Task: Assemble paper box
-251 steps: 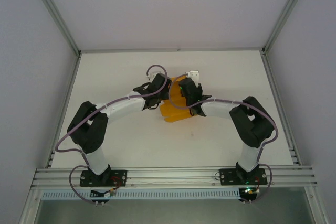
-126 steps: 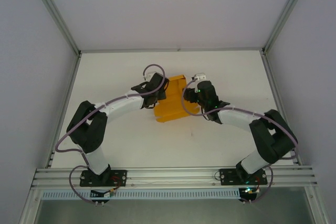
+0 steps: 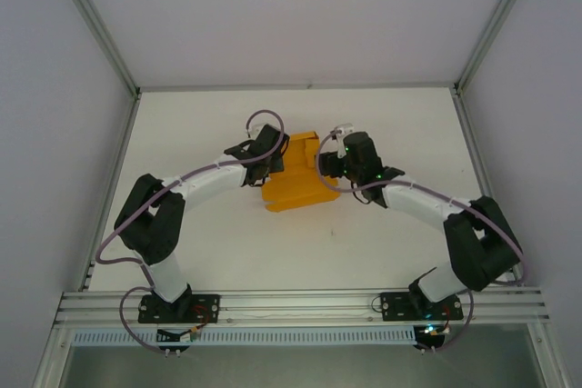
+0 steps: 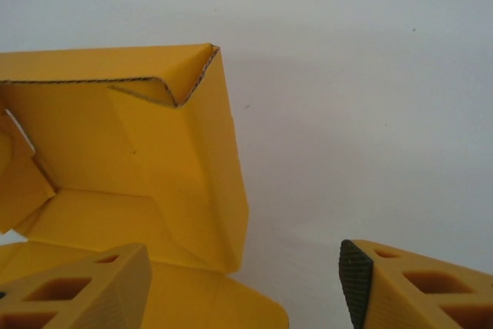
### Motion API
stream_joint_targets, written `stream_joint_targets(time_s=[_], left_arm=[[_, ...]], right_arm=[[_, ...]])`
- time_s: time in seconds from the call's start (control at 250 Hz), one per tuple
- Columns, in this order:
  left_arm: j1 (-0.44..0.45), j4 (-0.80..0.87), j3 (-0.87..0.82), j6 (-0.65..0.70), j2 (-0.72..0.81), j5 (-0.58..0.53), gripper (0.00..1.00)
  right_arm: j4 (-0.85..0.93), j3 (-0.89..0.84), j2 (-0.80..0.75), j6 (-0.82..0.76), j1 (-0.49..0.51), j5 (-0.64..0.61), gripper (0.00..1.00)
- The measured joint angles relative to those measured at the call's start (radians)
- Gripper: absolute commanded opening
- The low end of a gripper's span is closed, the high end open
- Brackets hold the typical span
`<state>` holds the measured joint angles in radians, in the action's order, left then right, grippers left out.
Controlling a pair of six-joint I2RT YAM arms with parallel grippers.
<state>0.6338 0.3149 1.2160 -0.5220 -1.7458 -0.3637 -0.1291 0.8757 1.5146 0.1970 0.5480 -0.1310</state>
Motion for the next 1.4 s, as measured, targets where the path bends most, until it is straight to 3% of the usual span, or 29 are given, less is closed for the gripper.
stream_joint_targets(time_s=[0.08,0.128,0.216,0.403,0.551,0.663,0.878,1.162,1.397], left_arm=[[0.0,0.0,0.0,0.013,0.0,0.013,0.0],[0.0,0.0,0.0,0.016,0.0,0.021,0.0],[0.0,0.0,0.0,0.018,0.0,0.034,0.0],[0.0,-0.003,0.0,0.018,0.0,0.045,0.0],[0.001,-0.006,0.0,0.019,0.0,0.061,0.0],[0.008,-0.007,0.0,0.022,0.0,0.065,0.0],[0.021,-0.01,0.005,0.014,0.0,0.077,0.0],[0.038,-0.027,0.039,-0.009,0.0,0.105,0.0],[0.039,-0.058,0.045,-0.01,0.0,0.146,0.0]], right_arm=[[0.019,0.045,0.051,-0.005,-0.005,0.011,0.58],[0.027,0.074,0.086,-0.007,-0.006,0.016,0.49],[0.043,0.116,0.137,-0.005,-0.006,0.02,0.41],[0.072,0.187,0.214,0.006,-0.006,0.02,0.36],[0.091,0.209,0.246,0.021,-0.005,0.008,0.11],[0.103,0.21,0.254,0.028,-0.002,-0.045,0.06],[0.155,0.258,0.285,0.063,0.029,-0.209,0.03],[0.258,0.318,0.302,0.265,0.083,-0.51,0.07],[0.318,0.354,0.315,0.365,0.087,-0.598,0.09]])
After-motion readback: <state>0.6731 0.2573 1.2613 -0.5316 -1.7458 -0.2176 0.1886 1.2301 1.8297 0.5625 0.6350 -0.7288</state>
